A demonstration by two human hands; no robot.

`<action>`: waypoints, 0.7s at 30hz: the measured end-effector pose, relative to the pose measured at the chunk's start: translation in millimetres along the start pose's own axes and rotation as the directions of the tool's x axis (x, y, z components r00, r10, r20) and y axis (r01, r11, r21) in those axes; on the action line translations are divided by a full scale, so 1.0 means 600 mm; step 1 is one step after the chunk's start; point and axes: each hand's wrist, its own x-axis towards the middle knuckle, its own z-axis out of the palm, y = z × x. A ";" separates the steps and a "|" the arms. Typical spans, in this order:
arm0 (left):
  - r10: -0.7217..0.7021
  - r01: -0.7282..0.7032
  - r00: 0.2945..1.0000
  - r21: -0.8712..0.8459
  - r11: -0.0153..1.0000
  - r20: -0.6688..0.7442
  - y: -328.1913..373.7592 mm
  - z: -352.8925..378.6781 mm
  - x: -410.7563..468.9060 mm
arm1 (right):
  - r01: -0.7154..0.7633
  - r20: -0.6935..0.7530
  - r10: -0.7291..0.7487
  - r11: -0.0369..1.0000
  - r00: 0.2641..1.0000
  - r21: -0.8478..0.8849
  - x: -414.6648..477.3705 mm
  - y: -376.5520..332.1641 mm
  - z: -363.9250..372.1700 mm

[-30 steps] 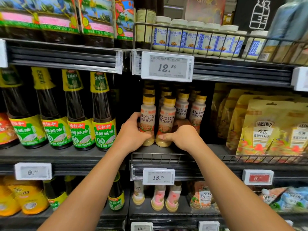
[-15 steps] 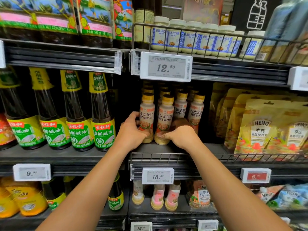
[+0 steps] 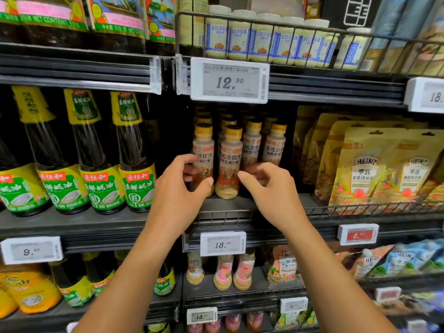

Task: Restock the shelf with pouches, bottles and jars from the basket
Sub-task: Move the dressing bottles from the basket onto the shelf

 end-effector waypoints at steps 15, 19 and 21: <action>0.149 0.117 0.858 -0.469 0.876 0.492 0.112 0.190 -0.100 | -0.123 -0.321 0.247 0.924 0.914 0.363 -0.181 0.090 -0.170; 0.177 0.177 0.783 -0.486 0.856 0.596 0.151 0.260 -0.132 | -0.166 -0.401 0.321 0.912 0.858 0.374 -0.235 0.124 -0.237; 0.190 0.201 0.745 -0.487 0.850 0.639 0.174 0.295 -0.152 | -0.188 -0.434 0.340 0.916 0.835 0.354 -0.262 0.138 -0.275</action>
